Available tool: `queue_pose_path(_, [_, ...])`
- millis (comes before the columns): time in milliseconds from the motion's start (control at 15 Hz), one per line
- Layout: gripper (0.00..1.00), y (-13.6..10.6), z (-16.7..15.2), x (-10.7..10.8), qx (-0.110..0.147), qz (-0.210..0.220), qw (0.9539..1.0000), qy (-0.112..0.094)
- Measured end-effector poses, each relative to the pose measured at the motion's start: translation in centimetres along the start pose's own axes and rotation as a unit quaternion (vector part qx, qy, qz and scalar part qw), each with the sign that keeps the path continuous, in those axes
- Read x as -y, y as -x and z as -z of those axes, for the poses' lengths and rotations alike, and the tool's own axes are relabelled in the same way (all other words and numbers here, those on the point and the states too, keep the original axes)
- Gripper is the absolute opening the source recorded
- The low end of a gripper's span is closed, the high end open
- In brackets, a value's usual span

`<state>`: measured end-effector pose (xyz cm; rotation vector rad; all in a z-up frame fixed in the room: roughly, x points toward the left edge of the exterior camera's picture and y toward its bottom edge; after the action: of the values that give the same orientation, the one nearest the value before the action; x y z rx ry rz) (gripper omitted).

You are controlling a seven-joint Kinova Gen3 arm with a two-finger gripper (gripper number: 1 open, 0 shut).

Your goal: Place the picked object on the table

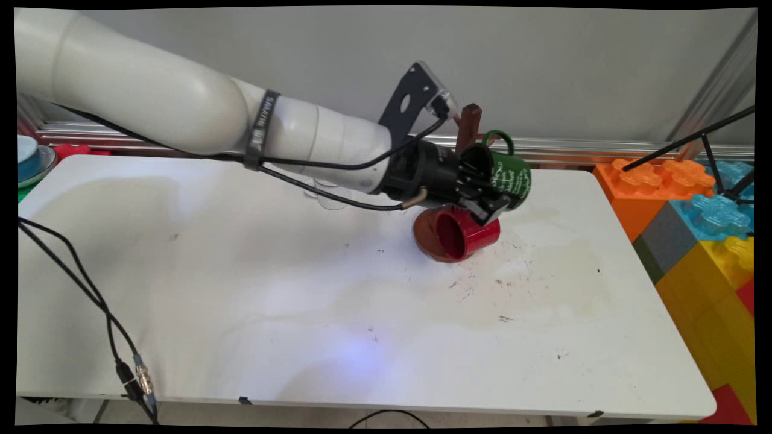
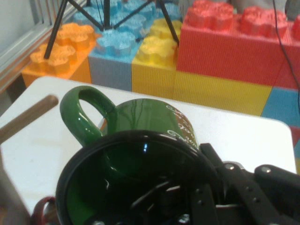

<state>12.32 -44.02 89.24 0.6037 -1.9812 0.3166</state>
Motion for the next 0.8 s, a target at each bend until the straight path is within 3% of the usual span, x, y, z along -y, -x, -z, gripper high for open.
queue_pose_path(333, [0.0,-0.6,3.3,0.8,0.058,-0.038,0.9976,-0.002])
queue_pose_path(467, [0.0,-0.8,4.8,1.2,0.087,-0.061,0.9943,0.002])
queue_pose_path(667, [0.0,-0.4,6.9,2.6,0.142,-0.104,0.9844,-0.002])
queue_pose_path(800, [0.0,0.2,8.2,3.9,0.182,-0.131,0.9744,-0.008])
